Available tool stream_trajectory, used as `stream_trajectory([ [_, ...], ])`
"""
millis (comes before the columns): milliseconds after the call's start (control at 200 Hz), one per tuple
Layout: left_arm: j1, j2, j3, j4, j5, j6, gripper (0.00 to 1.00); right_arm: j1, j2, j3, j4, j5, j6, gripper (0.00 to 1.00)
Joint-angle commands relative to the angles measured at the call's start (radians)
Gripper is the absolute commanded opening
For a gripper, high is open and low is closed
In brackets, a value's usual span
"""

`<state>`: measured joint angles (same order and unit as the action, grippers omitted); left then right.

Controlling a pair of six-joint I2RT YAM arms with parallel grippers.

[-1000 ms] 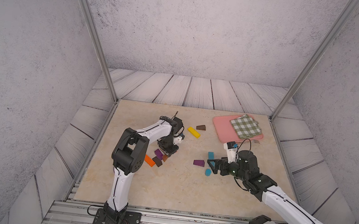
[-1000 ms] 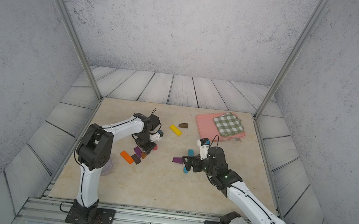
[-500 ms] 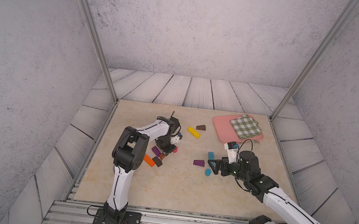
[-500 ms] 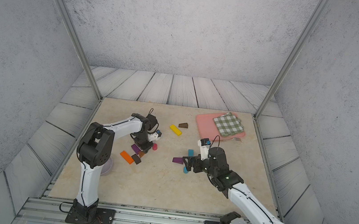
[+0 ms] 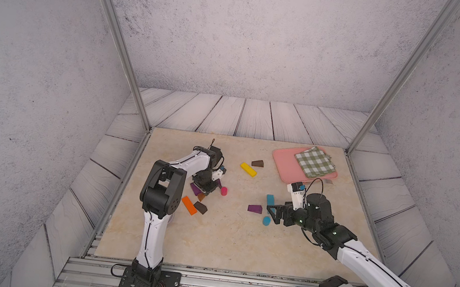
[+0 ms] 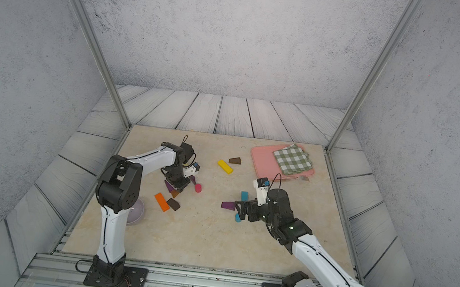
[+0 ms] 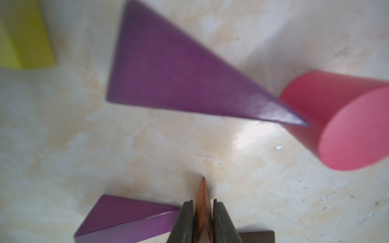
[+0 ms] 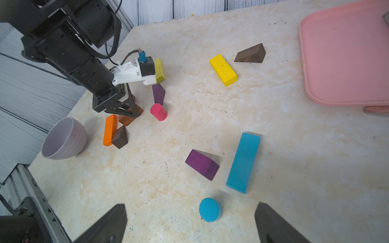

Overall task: Assemble a small pinwheel with building blocks
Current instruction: Adjust the building block at the center of the board, then assemble the building block at the center of the board.

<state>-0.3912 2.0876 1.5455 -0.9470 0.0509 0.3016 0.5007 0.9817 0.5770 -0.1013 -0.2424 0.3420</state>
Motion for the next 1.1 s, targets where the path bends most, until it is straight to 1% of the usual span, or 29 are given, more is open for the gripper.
stream_trajectory([
  [0,-0.014,-0.076,-0.058,0.011,-0.017,0.04,0.0,-0.003,-0.007,0.011,-0.002,0.011,-0.013,0.99],
  [90,-0.015,-0.087,-0.059,0.006,-0.014,0.047,0.0,-0.002,0.001,0.011,-0.002,0.002,-0.012,0.99],
  [180,-0.025,-0.091,-0.047,0.009,0.043,0.061,0.0,-0.003,0.006,0.009,0.0,0.002,-0.013,0.99],
  [375,-0.063,-0.074,-0.056,0.033,0.08,0.109,0.0,-0.003,0.009,-0.001,0.006,0.014,-0.009,0.99],
  [641,-0.065,-0.038,-0.059,0.05,0.075,0.138,0.0,-0.004,0.011,-0.007,0.004,0.017,-0.01,0.99],
  [736,-0.067,-0.031,-0.069,0.046,0.053,0.143,0.0,-0.004,0.008,-0.005,0.0,0.02,-0.009,0.99],
  [891,-0.076,-0.011,-0.064,0.055,0.026,0.133,0.0,-0.004,0.009,-0.008,0.002,0.023,-0.012,0.99],
  [1096,-0.095,0.014,-0.038,0.039,0.031,0.125,0.0,-0.004,0.006,-0.013,0.004,0.022,-0.01,0.99],
])
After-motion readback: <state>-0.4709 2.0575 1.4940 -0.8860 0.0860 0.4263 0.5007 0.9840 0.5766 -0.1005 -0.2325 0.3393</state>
